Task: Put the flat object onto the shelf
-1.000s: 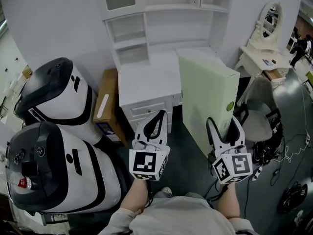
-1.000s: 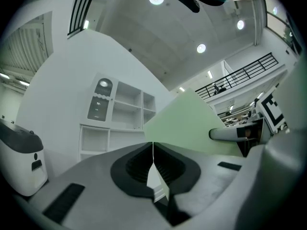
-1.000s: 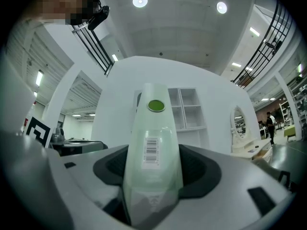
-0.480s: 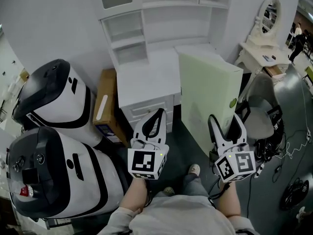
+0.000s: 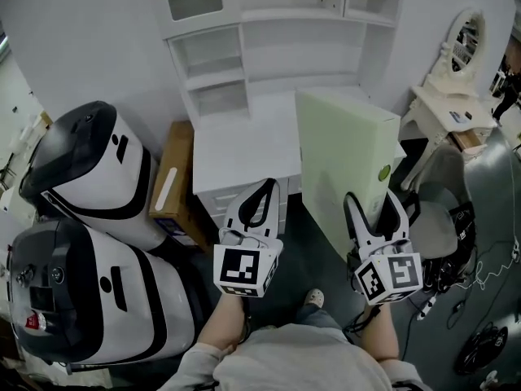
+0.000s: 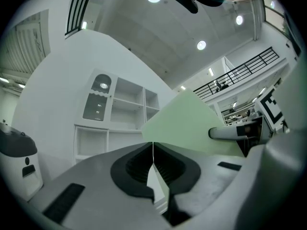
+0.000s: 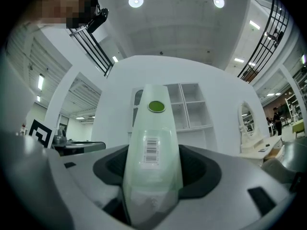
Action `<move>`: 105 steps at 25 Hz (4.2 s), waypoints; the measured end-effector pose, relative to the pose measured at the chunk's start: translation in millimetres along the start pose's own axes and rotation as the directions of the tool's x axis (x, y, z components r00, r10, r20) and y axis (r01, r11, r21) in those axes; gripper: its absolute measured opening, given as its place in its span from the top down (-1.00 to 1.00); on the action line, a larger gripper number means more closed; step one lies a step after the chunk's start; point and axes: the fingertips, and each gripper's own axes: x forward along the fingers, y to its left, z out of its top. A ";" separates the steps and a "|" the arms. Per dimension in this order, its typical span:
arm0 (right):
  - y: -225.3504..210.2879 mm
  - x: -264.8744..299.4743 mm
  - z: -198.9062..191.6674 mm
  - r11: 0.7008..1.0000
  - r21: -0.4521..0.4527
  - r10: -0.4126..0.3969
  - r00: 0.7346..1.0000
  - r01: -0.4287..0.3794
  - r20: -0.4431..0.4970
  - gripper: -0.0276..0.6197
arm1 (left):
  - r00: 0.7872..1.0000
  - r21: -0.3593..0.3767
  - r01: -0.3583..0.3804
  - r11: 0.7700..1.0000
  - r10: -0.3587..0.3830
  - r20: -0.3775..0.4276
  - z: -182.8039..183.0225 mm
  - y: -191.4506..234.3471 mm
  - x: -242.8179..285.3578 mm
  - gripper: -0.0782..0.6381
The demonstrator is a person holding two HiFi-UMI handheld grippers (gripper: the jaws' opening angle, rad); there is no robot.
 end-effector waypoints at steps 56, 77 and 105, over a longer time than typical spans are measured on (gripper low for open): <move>-88.4 296.9 -41.5 0.998 0.067 -0.022 1.000 0.021 0.016 0.02 | 0.999 0.024 0.040 0.999 -0.040 -0.004 -48.0 150.5 273.4 0.74; -82.2 342.2 -37.8 0.989 -0.034 -0.141 0.989 0.142 0.036 0.02 | 0.986 -0.004 0.166 0.986 -0.166 -0.003 -68.0 193.9 322.3 0.74; -104.7 415.9 85.4 0.409 -0.907 0.158 0.987 -0.103 -0.041 0.02 | 0.999 0.009 -0.047 0.999 0.047 0.022 -54.5 205.9 369.8 0.74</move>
